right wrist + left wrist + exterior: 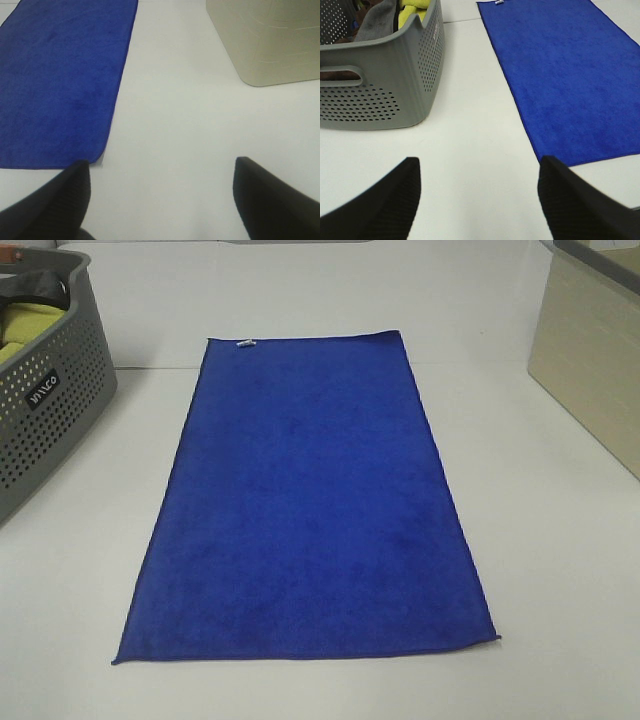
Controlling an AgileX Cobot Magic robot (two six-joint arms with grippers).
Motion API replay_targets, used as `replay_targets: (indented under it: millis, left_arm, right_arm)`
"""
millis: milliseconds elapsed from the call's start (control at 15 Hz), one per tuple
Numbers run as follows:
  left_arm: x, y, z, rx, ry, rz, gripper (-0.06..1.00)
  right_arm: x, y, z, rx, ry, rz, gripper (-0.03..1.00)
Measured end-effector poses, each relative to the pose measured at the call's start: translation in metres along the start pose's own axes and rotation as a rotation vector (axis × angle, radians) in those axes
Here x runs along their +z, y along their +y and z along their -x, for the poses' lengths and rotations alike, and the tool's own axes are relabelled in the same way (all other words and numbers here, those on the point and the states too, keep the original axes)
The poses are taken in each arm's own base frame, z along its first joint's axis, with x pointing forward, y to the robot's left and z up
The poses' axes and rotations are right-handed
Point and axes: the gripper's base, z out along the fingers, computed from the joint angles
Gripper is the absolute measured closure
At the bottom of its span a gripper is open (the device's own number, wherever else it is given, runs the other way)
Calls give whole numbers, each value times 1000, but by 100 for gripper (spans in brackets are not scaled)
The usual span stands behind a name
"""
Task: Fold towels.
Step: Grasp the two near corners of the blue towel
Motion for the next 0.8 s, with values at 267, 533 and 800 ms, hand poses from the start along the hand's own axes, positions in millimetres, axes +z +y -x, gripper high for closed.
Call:
replay_targets:
  millis: [267, 533, 800]
  left_arm:
    - [0, 0, 0, 0, 0, 0, 30]
    - [0, 0, 0, 0, 0, 0, 30]
    - [0, 0, 0, 0, 0, 0, 30]
  right_arm:
    - [0, 0, 0, 0, 0, 0, 22]
    - [0, 0, 0, 0, 0, 0, 22]
    - [0, 0, 0, 0, 0, 0, 22]
